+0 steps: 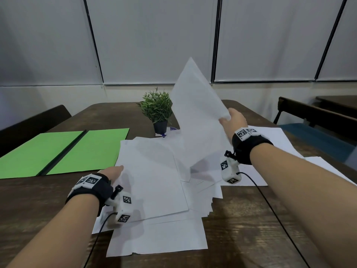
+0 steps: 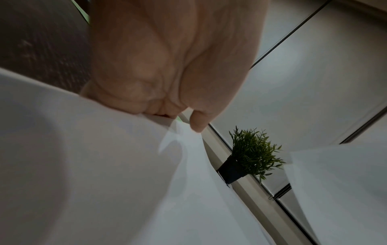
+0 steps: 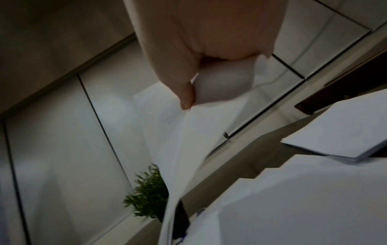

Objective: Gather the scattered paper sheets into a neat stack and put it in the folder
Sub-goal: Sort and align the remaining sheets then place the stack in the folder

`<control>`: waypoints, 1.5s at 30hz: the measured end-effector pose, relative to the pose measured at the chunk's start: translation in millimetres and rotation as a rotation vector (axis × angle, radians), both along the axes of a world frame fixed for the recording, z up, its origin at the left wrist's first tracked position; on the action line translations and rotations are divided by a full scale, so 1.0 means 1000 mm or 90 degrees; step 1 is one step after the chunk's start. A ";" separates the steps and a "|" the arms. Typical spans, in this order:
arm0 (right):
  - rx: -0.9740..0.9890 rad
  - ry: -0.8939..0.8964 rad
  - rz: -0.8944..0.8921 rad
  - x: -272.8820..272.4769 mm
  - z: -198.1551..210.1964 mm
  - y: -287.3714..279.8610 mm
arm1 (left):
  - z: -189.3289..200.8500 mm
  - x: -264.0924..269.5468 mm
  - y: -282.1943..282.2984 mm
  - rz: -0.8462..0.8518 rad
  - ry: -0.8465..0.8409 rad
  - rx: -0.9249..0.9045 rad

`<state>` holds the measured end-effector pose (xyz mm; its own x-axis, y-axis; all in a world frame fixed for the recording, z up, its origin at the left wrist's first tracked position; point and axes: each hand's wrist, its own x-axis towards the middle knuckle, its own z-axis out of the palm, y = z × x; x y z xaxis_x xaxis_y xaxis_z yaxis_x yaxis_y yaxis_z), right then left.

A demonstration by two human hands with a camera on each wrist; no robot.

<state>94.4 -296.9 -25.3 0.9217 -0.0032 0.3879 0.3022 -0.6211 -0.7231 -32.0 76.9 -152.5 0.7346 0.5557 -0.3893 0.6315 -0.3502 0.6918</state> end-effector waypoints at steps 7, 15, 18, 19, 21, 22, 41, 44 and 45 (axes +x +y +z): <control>0.059 0.054 0.098 -0.025 -0.022 0.043 | -0.118 0.087 0.122 0.086 -0.043 -0.092; -0.210 0.317 0.200 -0.048 -0.103 0.096 | -0.062 0.048 0.069 0.021 0.002 -0.075; -0.332 0.373 0.252 -0.049 -0.113 0.103 | 0.010 -0.004 -0.008 -0.069 0.095 0.039; -0.351 0.385 0.266 -0.050 -0.111 0.103 | 0.015 -0.007 -0.018 -0.073 0.109 0.056; -0.361 0.404 0.286 -0.053 -0.106 0.102 | 0.024 -0.012 -0.029 -0.096 0.127 0.116; -0.353 0.411 0.289 -0.054 -0.104 0.099 | 0.024 -0.013 -0.032 -0.093 0.091 0.162; 0.340 0.119 0.292 -0.054 -0.011 0.065 | 0.101 -0.037 -0.098 -0.130 -0.670 -0.078; 0.320 0.031 0.313 -0.058 0.014 0.070 | 0.122 -0.029 -0.114 -0.144 -0.721 -0.004; 0.320 0.017 0.313 -0.060 0.019 0.071 | 0.126 -0.027 -0.118 -0.136 -0.724 -0.003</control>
<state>34.1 -226.0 -6.5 0.8713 0.2432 0.4263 0.4406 -0.0050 -0.8977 -59.5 -41.5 -26.2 0.7413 0.3780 0.5547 -0.4281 -0.3702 0.8244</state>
